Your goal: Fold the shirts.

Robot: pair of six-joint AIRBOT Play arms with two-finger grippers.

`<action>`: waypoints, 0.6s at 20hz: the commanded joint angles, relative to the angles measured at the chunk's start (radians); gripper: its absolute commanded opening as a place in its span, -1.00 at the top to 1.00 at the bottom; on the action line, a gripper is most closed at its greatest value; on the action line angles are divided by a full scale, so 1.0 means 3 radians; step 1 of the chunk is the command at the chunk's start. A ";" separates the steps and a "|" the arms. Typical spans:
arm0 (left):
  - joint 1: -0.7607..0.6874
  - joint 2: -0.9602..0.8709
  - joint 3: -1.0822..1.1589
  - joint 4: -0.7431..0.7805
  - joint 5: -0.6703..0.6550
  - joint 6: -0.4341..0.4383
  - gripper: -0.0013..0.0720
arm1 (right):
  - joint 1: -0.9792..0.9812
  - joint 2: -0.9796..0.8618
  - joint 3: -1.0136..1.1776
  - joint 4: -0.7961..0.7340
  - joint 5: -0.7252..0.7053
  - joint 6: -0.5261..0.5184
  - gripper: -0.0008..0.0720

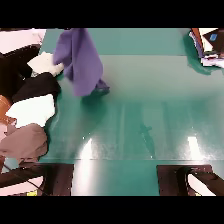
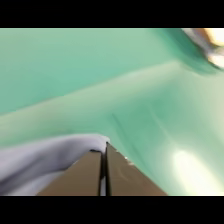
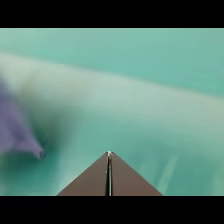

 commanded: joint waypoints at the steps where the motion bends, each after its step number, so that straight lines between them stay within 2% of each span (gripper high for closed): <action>1: -0.0540 0.0174 0.0005 0.0116 -0.0432 0.0032 0.91 | 0.0001 0.0008 0.0240 -0.0009 0.0034 -0.0001 0.93; 3: -0.0877 0.0025 -0.0151 0.0113 -0.0362 0.0033 0.91 | 0.0001 0.0010 0.0253 -0.0008 0.0108 0.0000 0.93; 4: -0.1007 -0.0062 -0.0228 0.0114 -0.0310 0.0034 0.72 | 0.0001 0.0010 0.0253 -0.0008 0.0168 0.0000 0.93; 5: -0.1100 -0.0173 -0.0277 0.0121 -0.0263 0.0034 -0.27 | 0.0001 0.0010 0.0253 -0.0008 0.0239 0.0000 0.93; 6: -0.1118 -0.0264 -0.0280 0.0148 -0.0261 0.0029 -0.79 | 0.0001 0.0010 0.0253 -0.0008 0.0308 0.0000 0.93; 8: -0.0970 -0.0295 -0.0278 0.0312 -0.0345 -0.0011 -0.78 | 0.0001 0.0011 0.0253 -0.0009 0.0418 0.0000 0.93; 12: -0.0106 -0.0267 -0.0425 0.0587 -0.0914 -0.0212 -0.78 | 0.0001 0.0011 0.0251 -0.0005 0.0464 0.0000 0.93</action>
